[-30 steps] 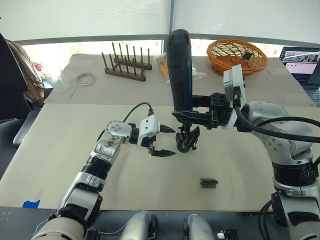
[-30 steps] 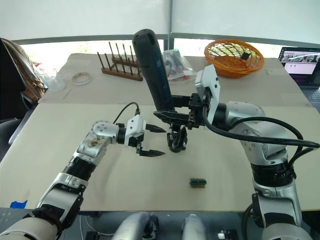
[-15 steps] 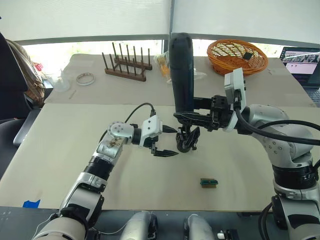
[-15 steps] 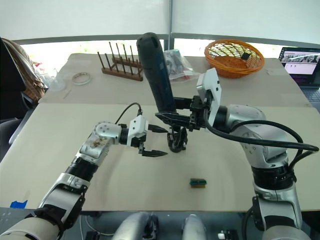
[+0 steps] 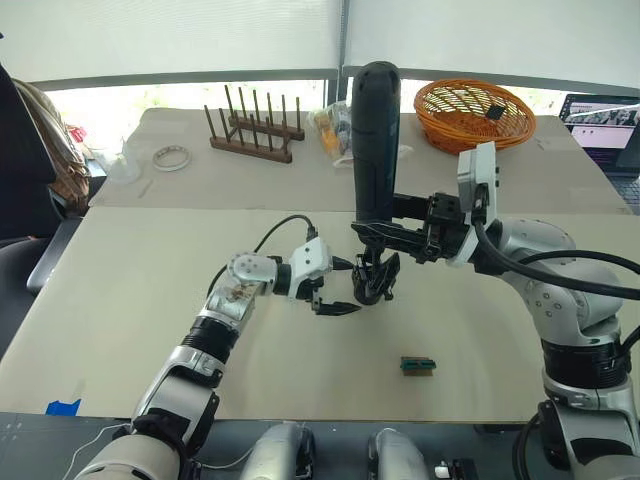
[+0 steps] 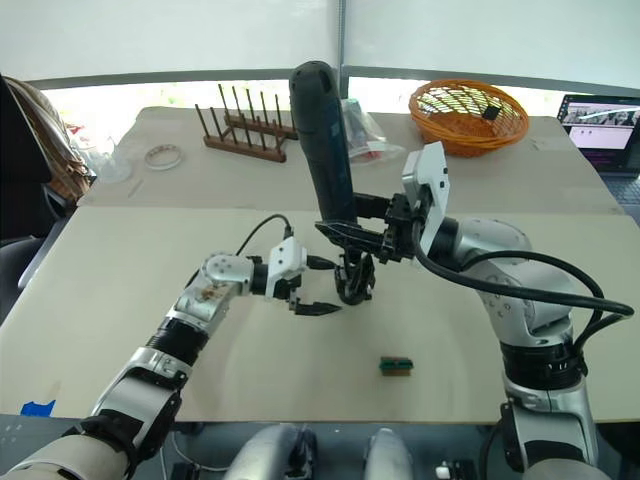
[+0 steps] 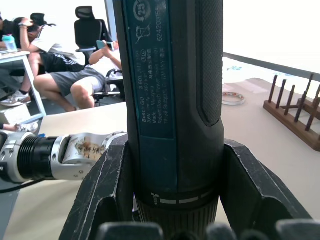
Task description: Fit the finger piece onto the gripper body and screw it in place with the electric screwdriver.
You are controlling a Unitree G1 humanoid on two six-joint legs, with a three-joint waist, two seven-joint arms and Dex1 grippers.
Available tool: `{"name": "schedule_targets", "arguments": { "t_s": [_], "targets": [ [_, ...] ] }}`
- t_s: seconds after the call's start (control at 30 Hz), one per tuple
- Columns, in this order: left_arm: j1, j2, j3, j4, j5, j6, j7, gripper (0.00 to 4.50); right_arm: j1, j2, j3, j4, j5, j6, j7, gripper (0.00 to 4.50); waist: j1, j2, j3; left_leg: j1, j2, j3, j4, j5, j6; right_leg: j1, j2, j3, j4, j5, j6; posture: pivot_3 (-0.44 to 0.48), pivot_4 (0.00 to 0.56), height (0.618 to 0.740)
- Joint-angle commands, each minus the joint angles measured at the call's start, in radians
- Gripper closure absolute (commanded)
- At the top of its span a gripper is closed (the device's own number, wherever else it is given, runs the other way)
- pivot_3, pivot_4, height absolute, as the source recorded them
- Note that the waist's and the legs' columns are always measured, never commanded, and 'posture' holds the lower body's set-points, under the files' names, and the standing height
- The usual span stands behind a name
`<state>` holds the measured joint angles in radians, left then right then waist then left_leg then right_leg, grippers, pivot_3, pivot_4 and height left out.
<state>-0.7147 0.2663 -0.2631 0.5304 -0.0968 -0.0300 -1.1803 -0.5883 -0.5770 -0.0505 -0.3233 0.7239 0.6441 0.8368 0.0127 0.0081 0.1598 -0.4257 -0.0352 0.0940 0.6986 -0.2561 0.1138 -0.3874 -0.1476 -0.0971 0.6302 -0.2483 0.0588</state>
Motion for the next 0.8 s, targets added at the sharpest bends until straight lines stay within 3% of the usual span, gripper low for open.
{"name": "schedule_targets", "arguments": {
  "t_s": [0.03, 0.8],
  "targets": [
    [-0.025, -0.012, 0.005, -0.006, 0.0, -0.016, 0.014, 0.0, 0.013, 0.0, -0.03, -0.047, 0.014, -0.01, -0.017, 2.53, -0.001, 0.0, 0.0, 0.0, 0.0, 0.0, 0.0, 0.0, 0.0, 0.0, 0.0, 0.0, 0.0, 0.0, 0.0, 0.0, 0.15, 0.74],
    [-0.048, -0.083, -0.002, 0.088, 0.032, -0.06, 0.076, 0.0, 0.055, 0.025, -0.031, -0.055, 0.003, -0.047, -0.065, 2.53, 0.0, 0.0, 0.0, 0.0, 0.0, 0.0, 0.0, 0.0, 0.0, 0.0, 0.0, 0.0, 0.0, 0.0, 0.0, 0.0, 0.15, 0.74]
  ]
}}
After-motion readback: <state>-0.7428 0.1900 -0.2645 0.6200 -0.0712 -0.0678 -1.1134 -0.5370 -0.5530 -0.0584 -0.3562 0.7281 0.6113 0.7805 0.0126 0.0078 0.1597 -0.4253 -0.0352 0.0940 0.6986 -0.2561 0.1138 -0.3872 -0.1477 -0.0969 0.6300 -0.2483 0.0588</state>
